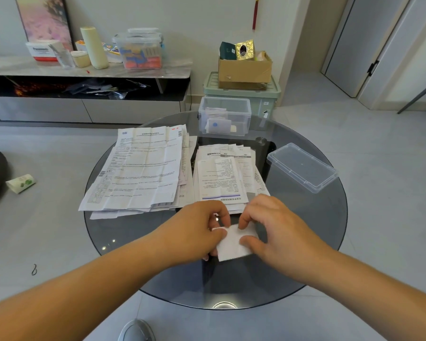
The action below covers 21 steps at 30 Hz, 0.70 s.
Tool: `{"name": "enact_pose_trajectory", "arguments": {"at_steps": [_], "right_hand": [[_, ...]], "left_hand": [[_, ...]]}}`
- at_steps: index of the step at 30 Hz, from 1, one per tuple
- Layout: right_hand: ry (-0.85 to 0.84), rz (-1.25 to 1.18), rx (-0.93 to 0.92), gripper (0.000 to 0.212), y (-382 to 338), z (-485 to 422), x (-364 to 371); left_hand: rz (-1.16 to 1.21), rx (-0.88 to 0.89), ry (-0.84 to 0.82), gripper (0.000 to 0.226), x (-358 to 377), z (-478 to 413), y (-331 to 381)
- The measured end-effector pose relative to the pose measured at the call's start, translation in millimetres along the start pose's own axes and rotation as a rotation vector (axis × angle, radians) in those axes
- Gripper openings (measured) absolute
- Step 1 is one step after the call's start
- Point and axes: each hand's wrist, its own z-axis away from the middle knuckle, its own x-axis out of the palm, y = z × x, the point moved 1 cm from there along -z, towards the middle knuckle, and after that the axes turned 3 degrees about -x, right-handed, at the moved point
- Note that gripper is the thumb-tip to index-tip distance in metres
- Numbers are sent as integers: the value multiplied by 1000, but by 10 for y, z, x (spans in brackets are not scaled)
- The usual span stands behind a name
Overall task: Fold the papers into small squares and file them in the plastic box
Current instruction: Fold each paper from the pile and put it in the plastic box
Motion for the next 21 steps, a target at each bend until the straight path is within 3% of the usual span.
{"name": "enact_pose_trajectory", "arguments": {"at_steps": [2, 7, 9, 12, 16, 21], "right_hand": [[-25, 5, -43, 20, -80, 51, -13], [-160, 114, -90, 52, -125, 187, 121], [-135, 131, -97, 50, -97, 201, 138], [-108, 123, -97, 32, -64, 215, 138], [-93, 61, -40, 13, -65, 181, 143], [-82, -21, 139, 9, -9, 98, 119]], "left_hand": [[34, -74, -34, 21, 9, 24, 21], [135, -158, -134, 19, 26, 83, 35], [147, -144, -190, 11, 9, 127, 20], [55, -132, -263, 28, -15, 167, -19], [-310, 6, -56, 11, 21, 117, -65], [-507, 80, 51, 34, 59, 26, -53]]}}
